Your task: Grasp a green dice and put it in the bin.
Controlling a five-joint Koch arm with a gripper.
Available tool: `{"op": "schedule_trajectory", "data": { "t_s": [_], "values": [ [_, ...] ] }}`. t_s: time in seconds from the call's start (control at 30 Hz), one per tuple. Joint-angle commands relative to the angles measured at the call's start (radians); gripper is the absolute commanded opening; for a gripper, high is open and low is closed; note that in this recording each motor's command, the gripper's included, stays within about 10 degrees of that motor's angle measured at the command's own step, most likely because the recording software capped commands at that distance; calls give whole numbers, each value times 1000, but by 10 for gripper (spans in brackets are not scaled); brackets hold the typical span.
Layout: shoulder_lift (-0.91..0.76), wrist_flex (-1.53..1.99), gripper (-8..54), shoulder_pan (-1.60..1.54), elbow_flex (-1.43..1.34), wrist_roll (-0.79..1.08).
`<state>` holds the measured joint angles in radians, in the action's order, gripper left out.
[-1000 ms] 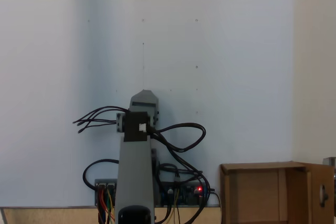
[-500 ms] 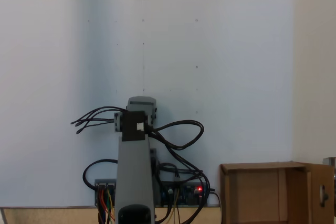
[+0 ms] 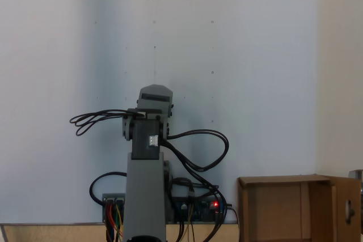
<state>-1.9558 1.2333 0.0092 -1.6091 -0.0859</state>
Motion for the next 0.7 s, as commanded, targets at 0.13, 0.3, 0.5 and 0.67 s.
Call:
{"op": "schedule_trajectory", "data": {
  "t_s": [0.13, 0.3, 0.5, 0.67],
  "values": [
    [-17, 219, 121, 55, 344, 2],
    [-17, 295, 121, 91, 499, 8],
    [-17, 305, 121, 210, 548, 80],
    [-23, 304, 121, 396, 563, 169]
  ]
}}
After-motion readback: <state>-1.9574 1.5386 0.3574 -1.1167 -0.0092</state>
